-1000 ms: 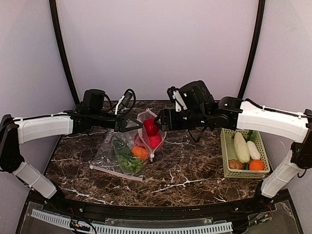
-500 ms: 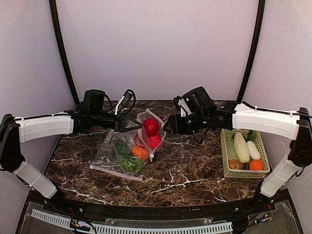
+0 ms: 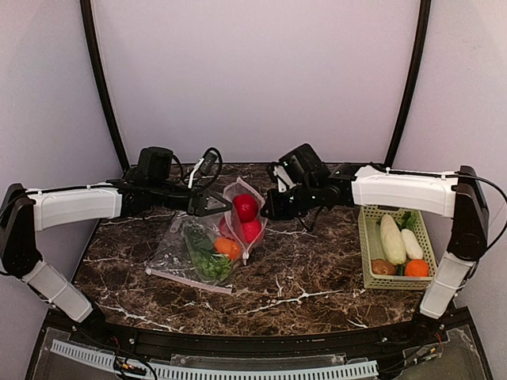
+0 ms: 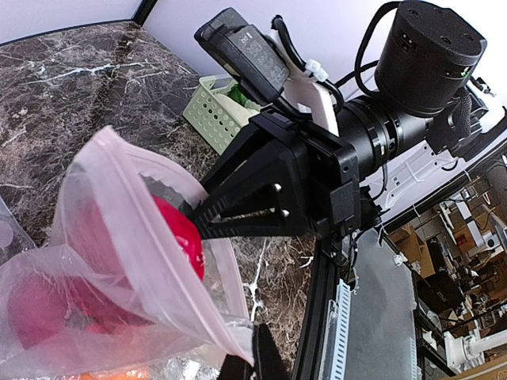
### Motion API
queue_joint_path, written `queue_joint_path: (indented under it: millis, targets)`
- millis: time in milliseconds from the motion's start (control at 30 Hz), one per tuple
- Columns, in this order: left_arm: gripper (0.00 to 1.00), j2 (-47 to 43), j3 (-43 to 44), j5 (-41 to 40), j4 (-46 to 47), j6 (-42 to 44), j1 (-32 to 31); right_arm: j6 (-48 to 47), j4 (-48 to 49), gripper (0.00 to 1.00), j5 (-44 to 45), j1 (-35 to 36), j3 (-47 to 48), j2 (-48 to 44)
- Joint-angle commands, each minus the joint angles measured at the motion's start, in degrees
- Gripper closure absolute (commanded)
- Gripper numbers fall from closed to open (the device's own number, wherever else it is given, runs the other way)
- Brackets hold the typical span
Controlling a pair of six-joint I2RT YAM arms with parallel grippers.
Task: Place the food in the zip-top bag and seal the zipper
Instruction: Pass from the left arm to the right, then pass from the right arm to the left
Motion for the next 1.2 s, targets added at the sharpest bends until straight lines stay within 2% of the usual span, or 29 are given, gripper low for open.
queue_joint_path:
  millis: [0,200,400,500,600,667,733,800,833,867,933,1000,1167]
  targets:
    - [0.99,0.0,0.5,0.1,-0.6,0.6,0.6,-0.8,0.3,1.0,-1.6,-0.5,2.7,0.5]
    - [0.99,-0.2,3.8,-0.7,-3.0,-1.2,1.3,-1.3,-3.5,1.0,-5.9,-0.5,7.0,-4.2]
    - [0.99,0.9,18.3,1.6,-14.0,-6.5,1.3,-3.6,-6.2,1.0,-10.5,0.6,13.5,-9.5]
    - [0.99,2.0,25.0,2.6,-18.7,-7.4,1.3,-2.3,-4.6,1.0,-11.5,1.2,12.8,-11.4]
    - [0.99,2.7,28.1,2.1,-20.7,-7.9,1.3,-0.3,-0.8,1.0,-12.3,1.9,10.8,-12.9]
    - [0.93,2.4,28.3,-0.2,-21.5,-7.2,1.3,1.6,1.8,1.0,-10.5,2.6,9.1,-13.7]
    - [0.81,1.6,27.6,-3.4,-22.2,-6.0,1.3,4.2,4.2,1.0,-8.0,3.1,6.7,-14.4]
    - [0.55,0.1,26.2,-7.6,-23.0,-3.9,1.3,7.0,6.3,1.0,-4.6,3.6,4.5,-14.8]
    - [0.49,-0.6,25.7,-9.1,-23.6,-2.2,1.3,7.9,7.1,1.0,-3.4,3.9,3.7,-14.7]
    - [0.38,-2.1,24.4,-11.8,-23.8,-1.3,1.2,8.8,7.6,1.0,-1.5,4.2,3.2,-14.6]
    - [0.26,-4.8,21.9,-14.9,-24.2,1.0,1.1,9.6,7.9,1.0,1.8,4.8,2.9,-14.1]
    - [0.16,-7.8,18.9,-16.9,-24.3,2.9,0.5,10.1,7.8,1.0,5.8,5.2,3.1,-13.7]
    - [0.09,-15.9,9.2,-22.6,-23.9,6.8,-4.4,10.5,7.0,1.0,13.3,5.3,4.5,-13.3]
